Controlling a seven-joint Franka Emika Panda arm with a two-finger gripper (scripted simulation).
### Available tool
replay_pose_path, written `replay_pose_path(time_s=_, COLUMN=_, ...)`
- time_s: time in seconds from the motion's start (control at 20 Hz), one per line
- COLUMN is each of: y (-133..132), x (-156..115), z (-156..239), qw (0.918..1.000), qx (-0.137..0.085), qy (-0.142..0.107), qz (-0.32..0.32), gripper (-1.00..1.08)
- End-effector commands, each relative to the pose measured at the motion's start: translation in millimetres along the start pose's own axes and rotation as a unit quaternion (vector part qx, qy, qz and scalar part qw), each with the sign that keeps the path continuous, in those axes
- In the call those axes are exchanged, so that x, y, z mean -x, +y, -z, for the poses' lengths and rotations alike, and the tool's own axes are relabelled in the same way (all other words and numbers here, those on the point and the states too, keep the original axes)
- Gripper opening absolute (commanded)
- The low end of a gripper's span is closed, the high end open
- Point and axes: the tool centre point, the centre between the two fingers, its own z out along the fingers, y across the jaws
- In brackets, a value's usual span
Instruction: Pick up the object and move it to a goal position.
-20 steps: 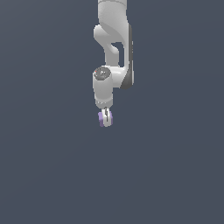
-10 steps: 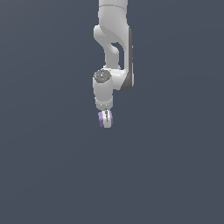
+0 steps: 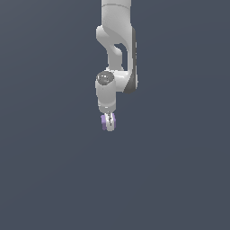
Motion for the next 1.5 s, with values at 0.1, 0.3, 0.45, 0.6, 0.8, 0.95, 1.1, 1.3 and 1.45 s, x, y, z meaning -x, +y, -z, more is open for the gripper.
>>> replay_pose_path(time_s=0.1, y=-4.1, x=5.5, z=11.3, qw=1.0000, qx=0.000, qy=0.000, qz=0.000, gripper=-1.00)
replay_pose_path(time_s=0.3, y=-10.5, x=14.3, z=30.4, qw=1.0000, qx=0.000, qy=0.000, qz=0.000, gripper=-1.00)
replay_pose_path(time_s=0.45, y=-17.1, x=23.5, z=49.9, qw=1.0000, qx=0.000, qy=0.001, qz=0.000, gripper=-1.00)
replay_pose_path(time_s=0.6, y=-25.2, x=34.4, z=73.6, qw=1.0000, qx=0.000, qy=0.001, qz=0.000, gripper=-1.00)
replay_pose_path(time_s=0.8, y=-37.9, x=51.6, z=110.9, qw=1.0000, qx=0.000, qy=0.002, qz=-0.001, gripper=-1.00)
replay_pose_path(time_s=0.95, y=-48.1, x=65.1, z=140.0, qw=1.0000, qx=0.000, qy=0.002, qz=-0.001, gripper=-1.00)
replay_pose_path(time_s=1.1, y=-58.3, x=78.7, z=168.9, qw=1.0000, qx=0.000, qy=0.002, qz=-0.001, gripper=-1.00)
replay_pose_path(time_s=1.3, y=-72.2, x=96.8, z=207.0, qw=1.0000, qx=0.000, qy=0.002, qz=-0.001, gripper=-1.00)
replay_pose_path(time_s=1.45, y=-82.9, x=110.4, z=235.1, qw=1.0000, qx=0.000, qy=0.002, qz=-0.001, gripper=-1.00)
